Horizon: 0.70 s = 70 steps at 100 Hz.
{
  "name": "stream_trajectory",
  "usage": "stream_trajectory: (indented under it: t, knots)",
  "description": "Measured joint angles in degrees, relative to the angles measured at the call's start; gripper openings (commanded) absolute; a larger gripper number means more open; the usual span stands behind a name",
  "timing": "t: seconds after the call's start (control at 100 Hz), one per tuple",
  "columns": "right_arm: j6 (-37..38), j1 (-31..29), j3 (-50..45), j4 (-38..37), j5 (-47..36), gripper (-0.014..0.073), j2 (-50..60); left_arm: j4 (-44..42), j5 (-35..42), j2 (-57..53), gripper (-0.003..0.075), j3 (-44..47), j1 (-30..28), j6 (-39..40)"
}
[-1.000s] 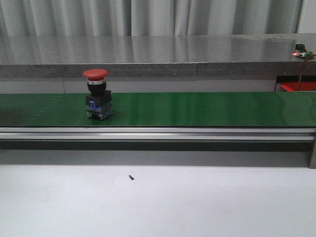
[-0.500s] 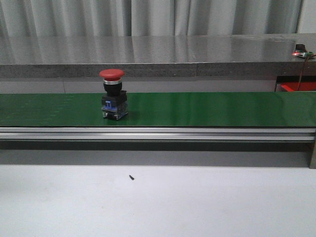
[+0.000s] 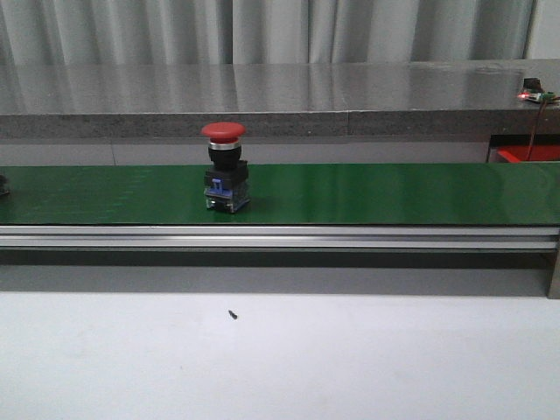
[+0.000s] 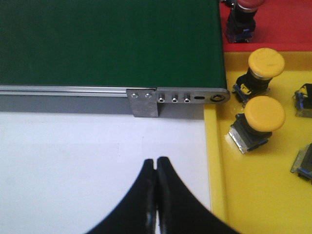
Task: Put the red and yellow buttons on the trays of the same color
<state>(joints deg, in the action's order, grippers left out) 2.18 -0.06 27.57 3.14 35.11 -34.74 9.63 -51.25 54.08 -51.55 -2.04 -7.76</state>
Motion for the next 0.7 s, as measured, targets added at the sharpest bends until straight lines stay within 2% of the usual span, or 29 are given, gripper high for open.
stream_trajectory:
  t: [0.29,0.7]
  knots:
    - [0.0,0.0,0.0,0.0,0.0,-0.0067,0.0,0.3,-0.2,-9.7,-0.0019,9.9,0.0,-0.2]
    - [0.0,0.0,0.0,0.0,0.0,-0.0067,0.0,0.3,-1.4,-11.2,-0.0019,10.6,0.0,-0.2]
